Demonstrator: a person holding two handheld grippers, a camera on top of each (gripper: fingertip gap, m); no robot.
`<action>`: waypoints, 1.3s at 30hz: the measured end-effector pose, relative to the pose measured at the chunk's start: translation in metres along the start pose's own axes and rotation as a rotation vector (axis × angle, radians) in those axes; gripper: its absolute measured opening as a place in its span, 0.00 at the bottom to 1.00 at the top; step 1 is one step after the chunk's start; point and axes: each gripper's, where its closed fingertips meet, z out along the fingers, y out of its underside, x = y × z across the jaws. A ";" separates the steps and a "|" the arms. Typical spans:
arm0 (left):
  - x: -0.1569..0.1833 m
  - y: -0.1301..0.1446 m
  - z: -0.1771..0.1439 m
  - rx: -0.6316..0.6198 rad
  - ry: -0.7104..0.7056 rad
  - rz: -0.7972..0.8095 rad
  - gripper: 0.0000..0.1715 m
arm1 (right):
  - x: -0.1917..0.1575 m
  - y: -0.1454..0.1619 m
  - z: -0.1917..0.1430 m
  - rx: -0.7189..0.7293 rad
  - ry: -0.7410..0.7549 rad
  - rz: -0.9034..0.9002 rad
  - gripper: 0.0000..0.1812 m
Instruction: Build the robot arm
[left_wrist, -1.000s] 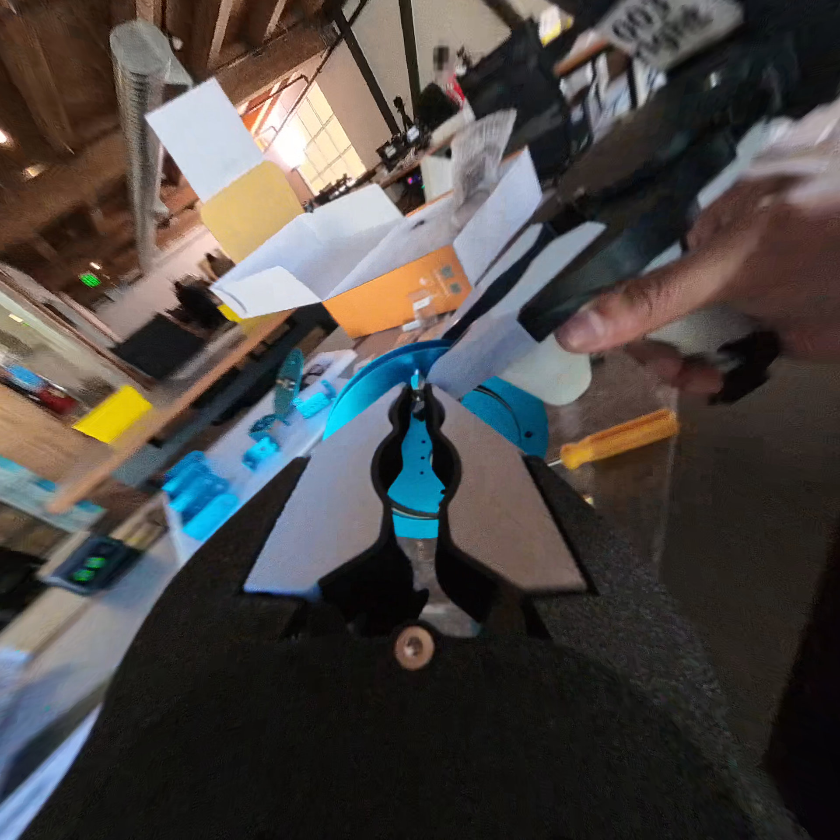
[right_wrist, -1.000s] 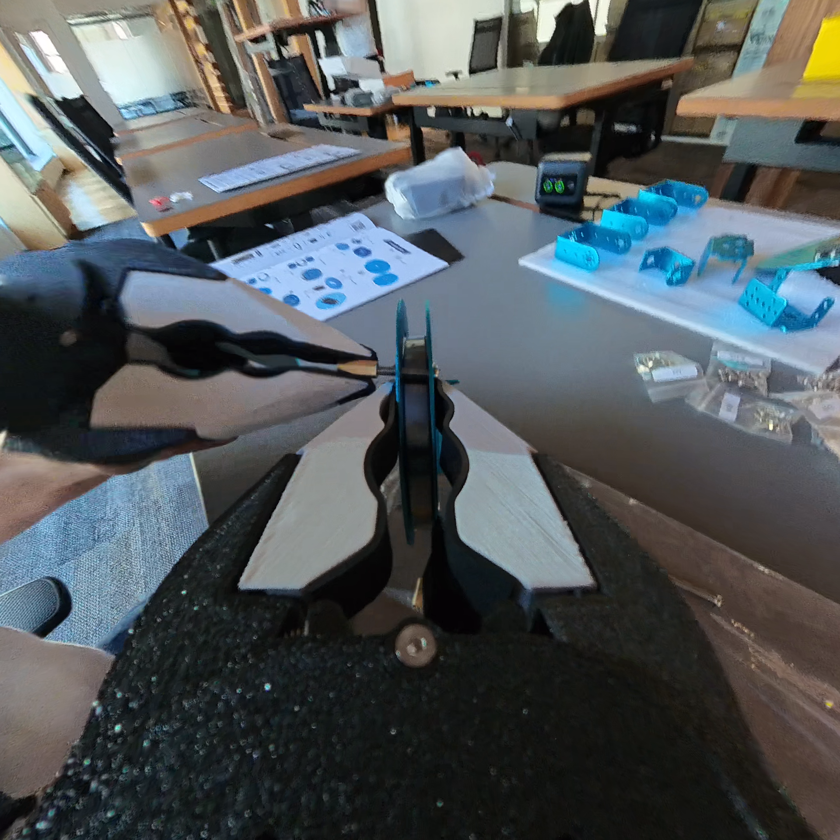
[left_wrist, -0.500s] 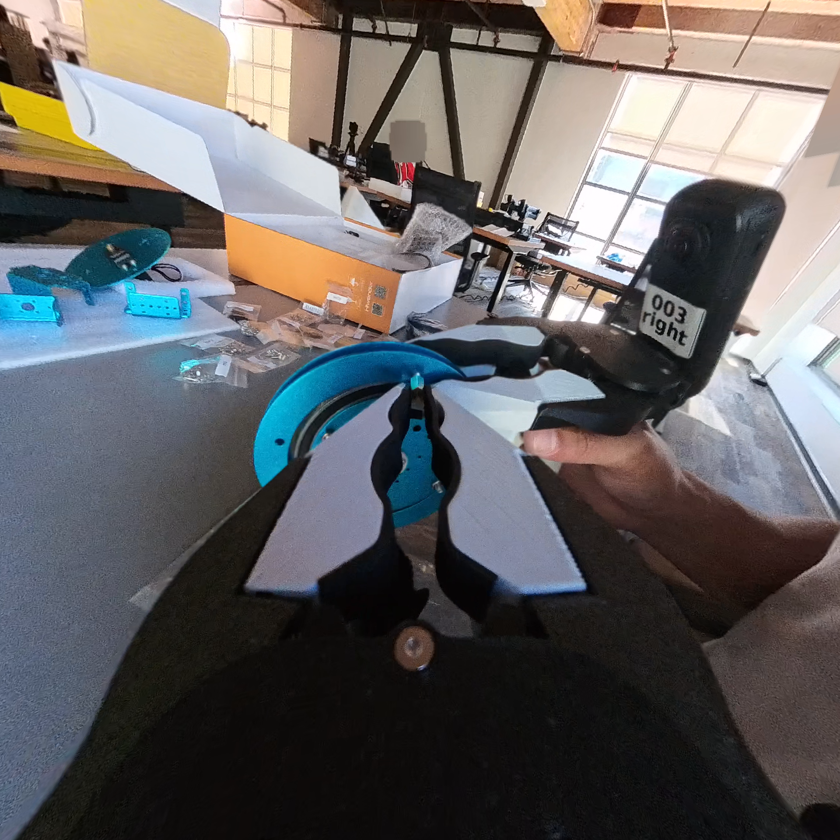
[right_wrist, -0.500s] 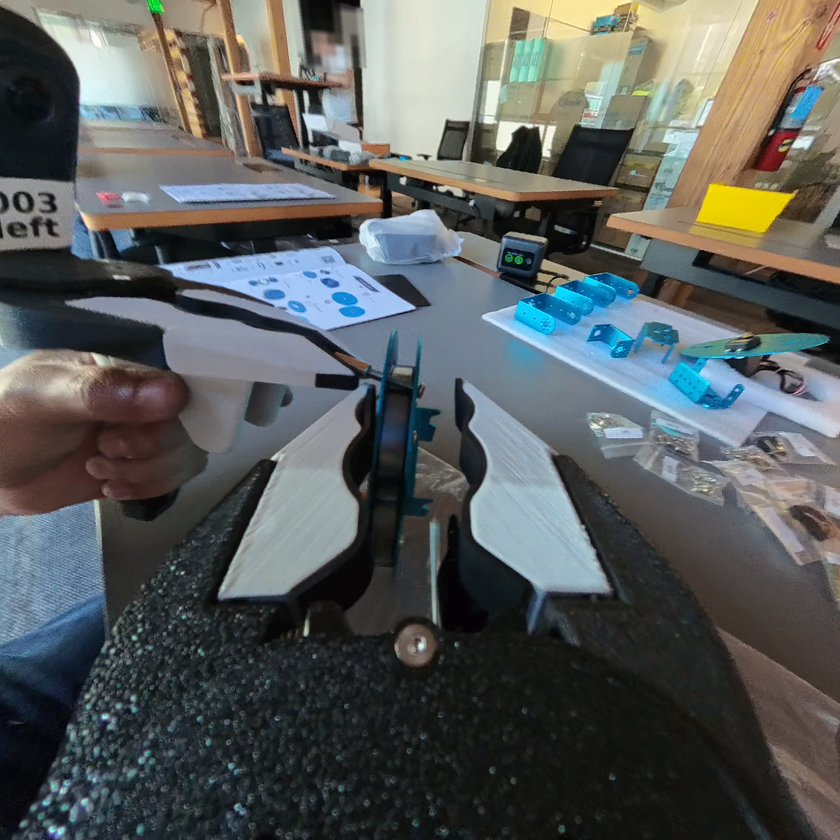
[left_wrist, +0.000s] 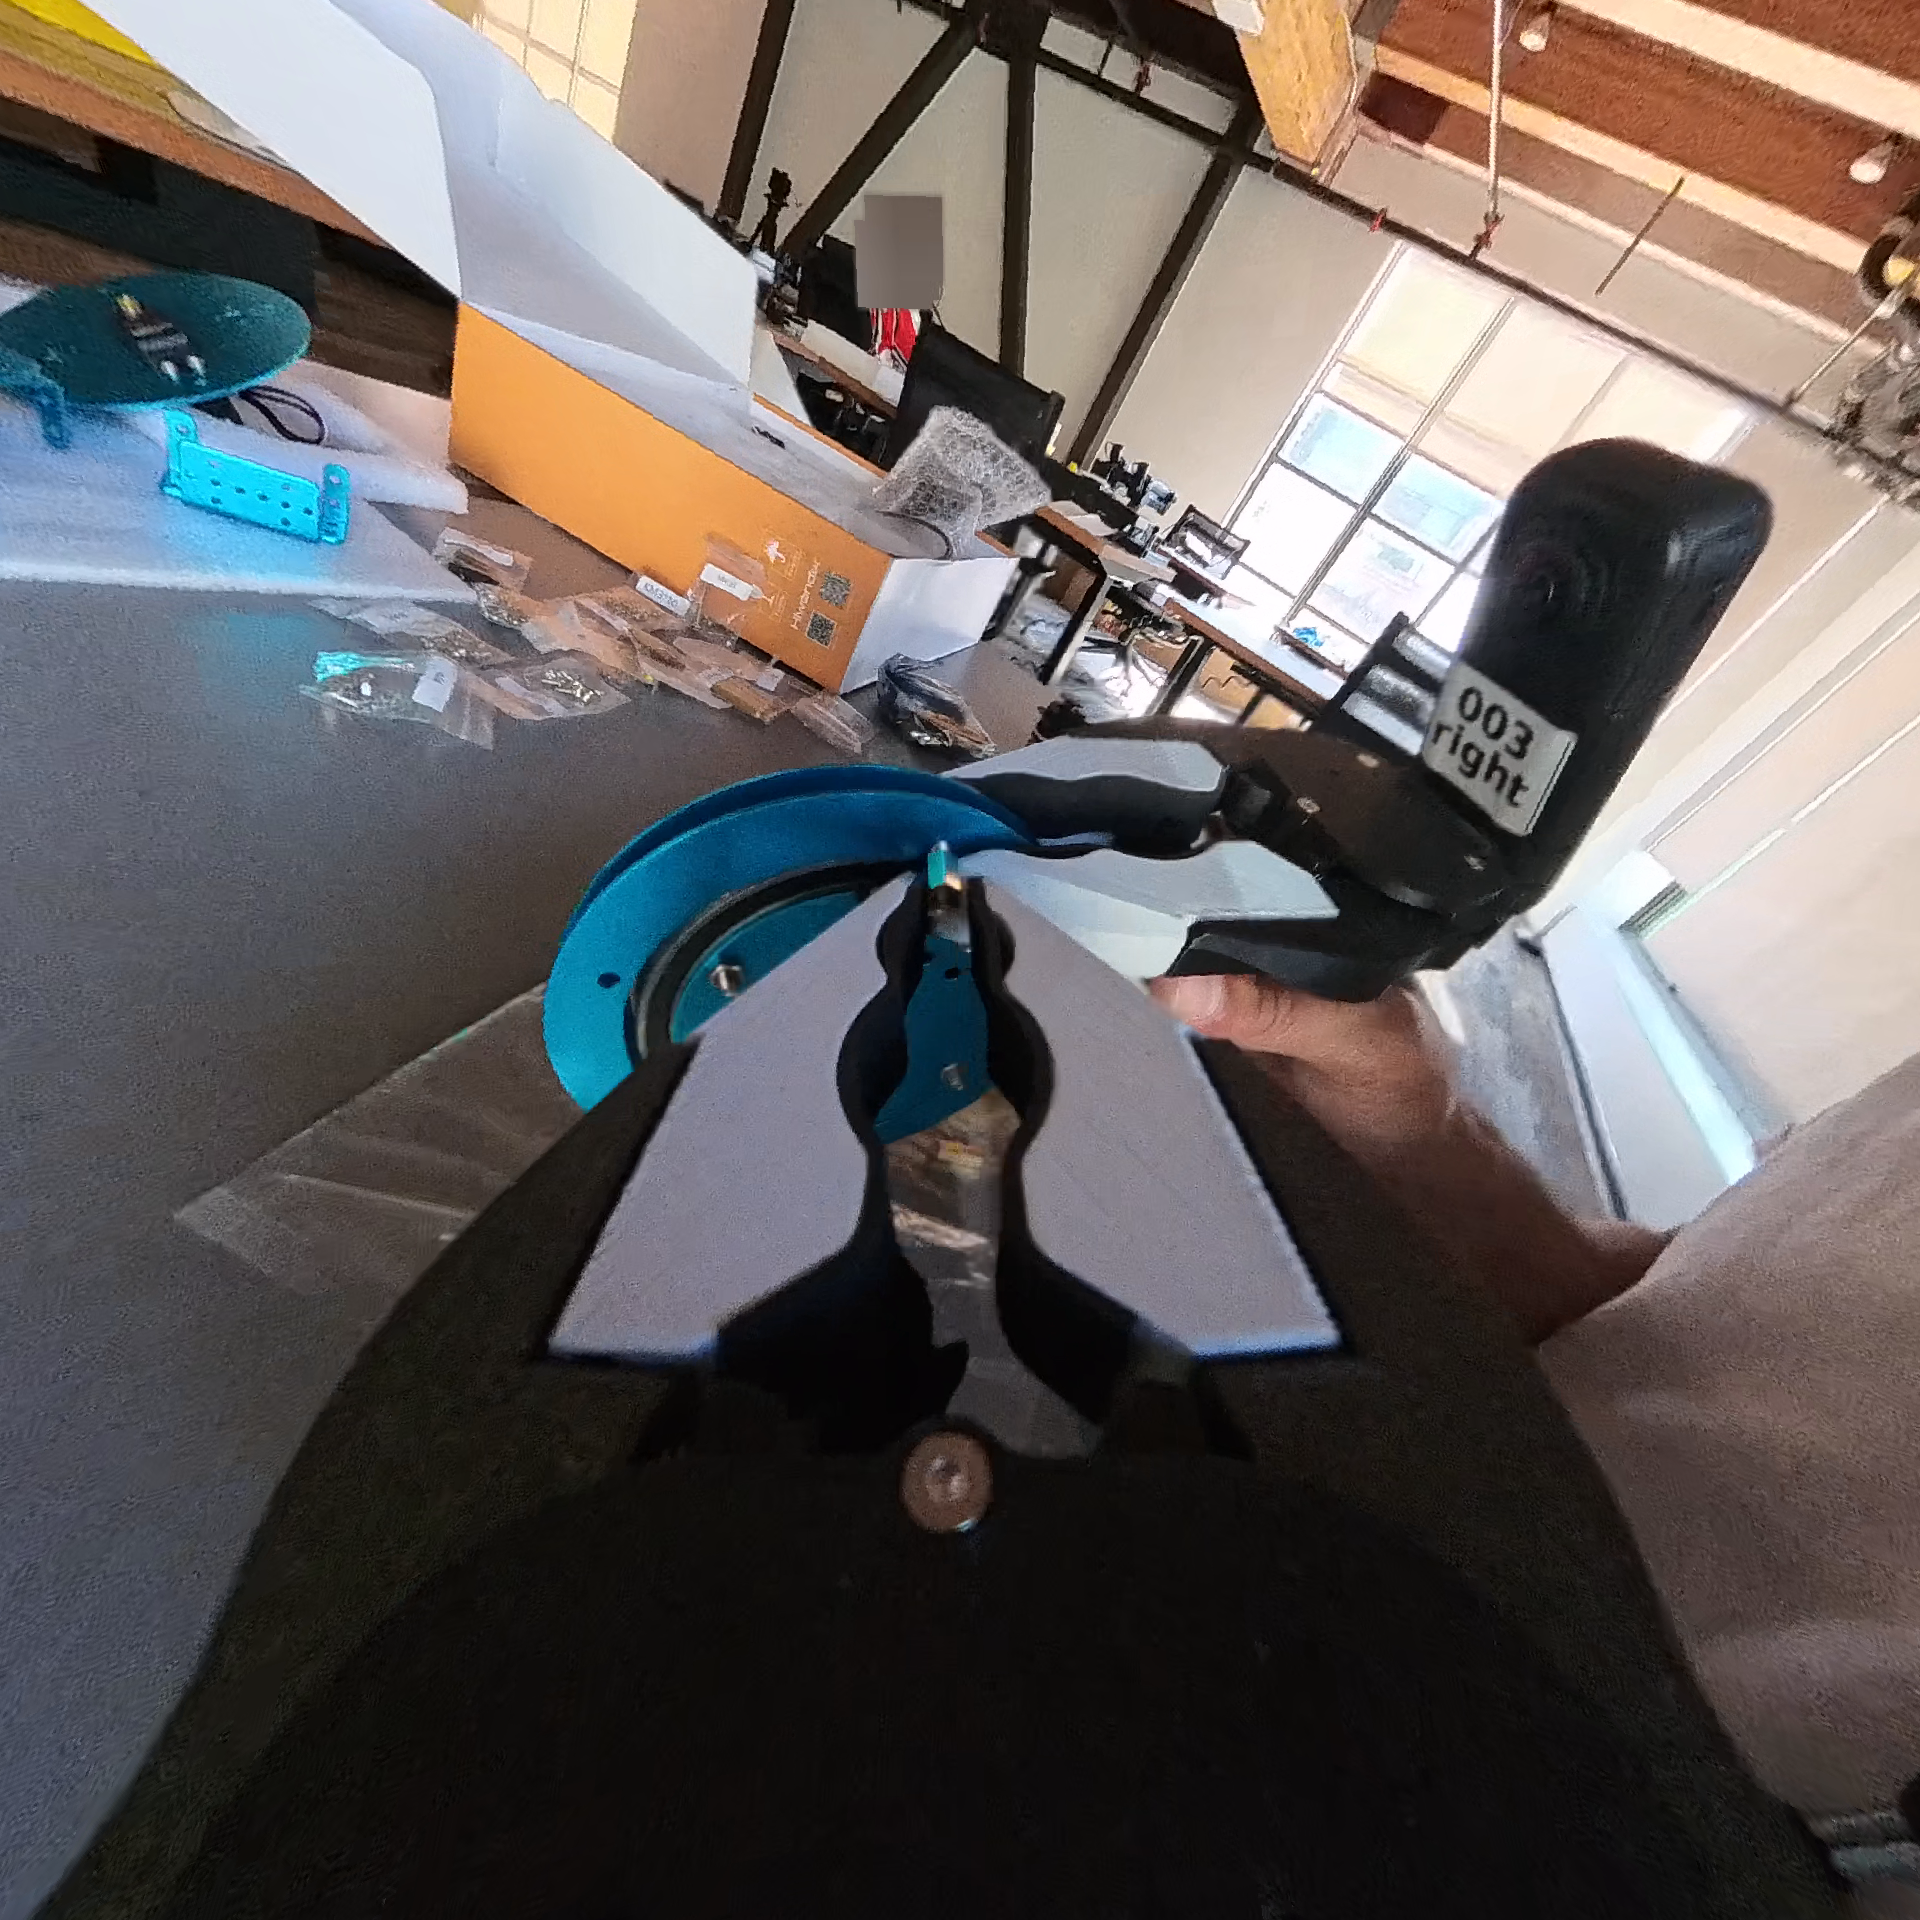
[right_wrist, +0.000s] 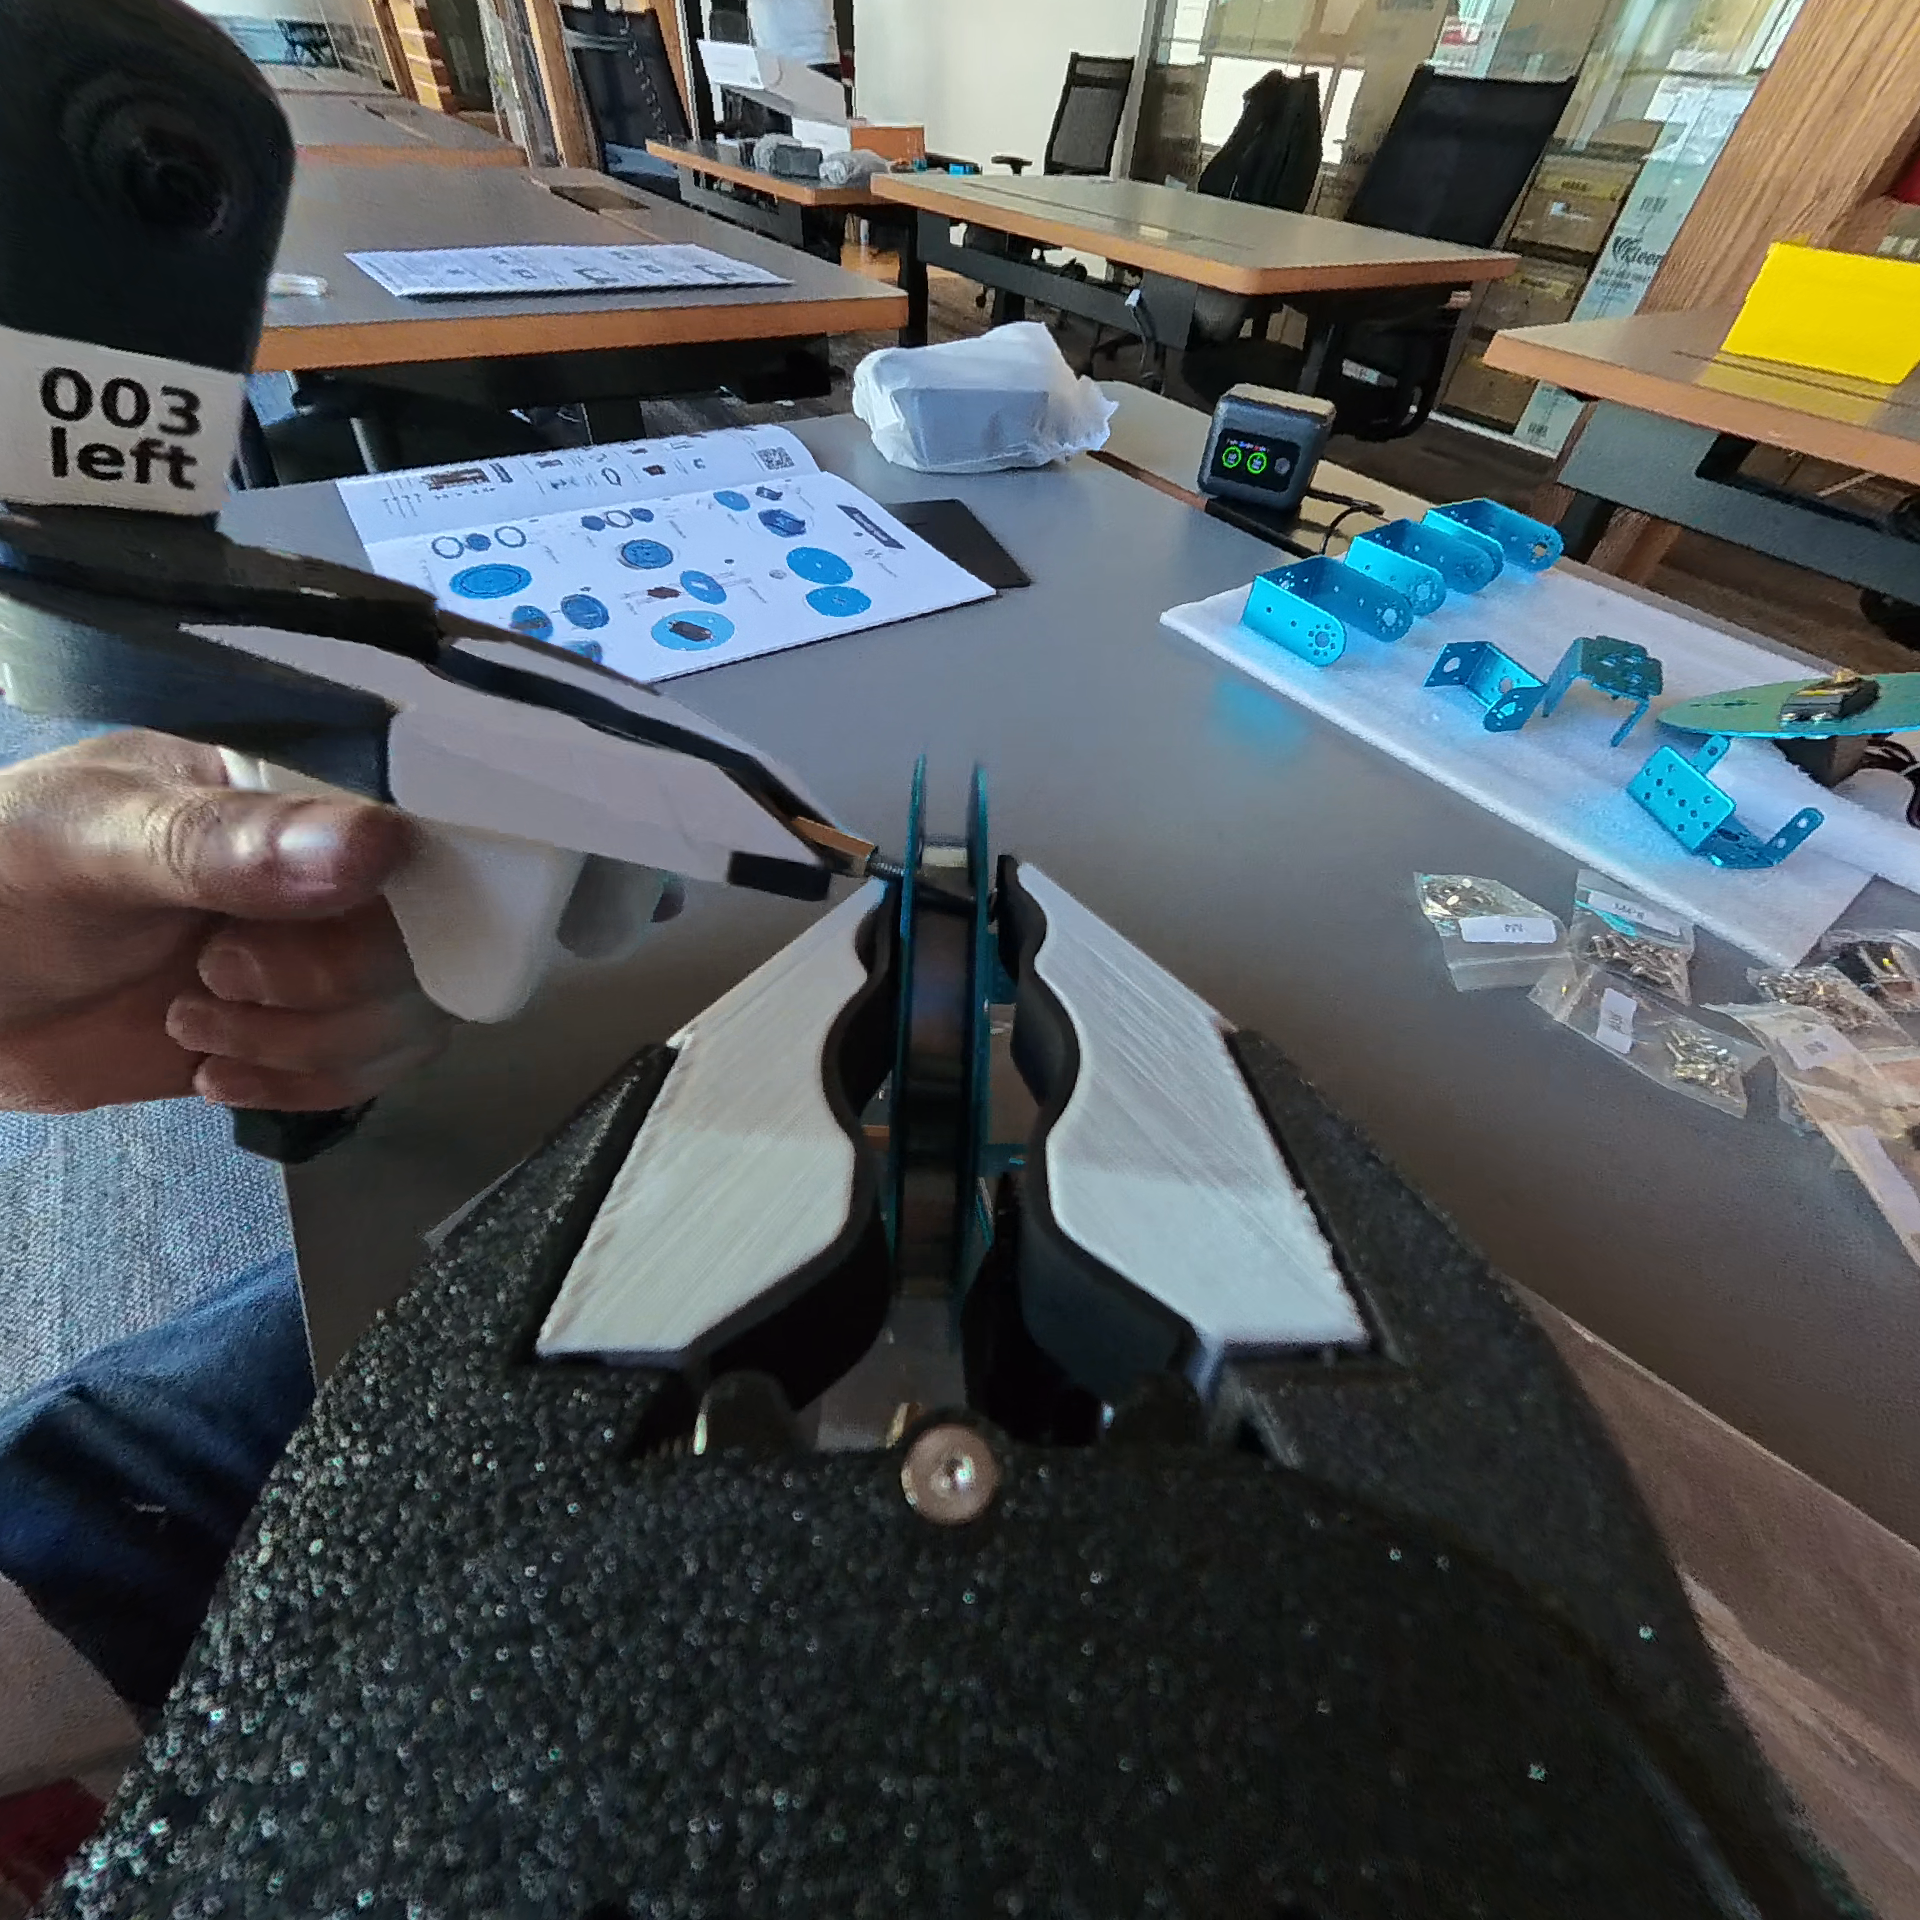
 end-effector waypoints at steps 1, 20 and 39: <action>0.000 -0.001 -0.001 0.003 0.018 -0.050 0.05 | 0.000 0.000 0.001 -0.003 -0.006 0.001 0.09; -0.011 -0.001 -0.002 -0.261 -0.443 1.664 0.02 | -0.001 0.000 0.006 -0.053 -0.054 0.026 0.09; -0.007 -0.003 0.001 -0.068 -0.114 0.133 0.03 | -0.001 0.000 0.008 -0.062 -0.060 0.027 0.09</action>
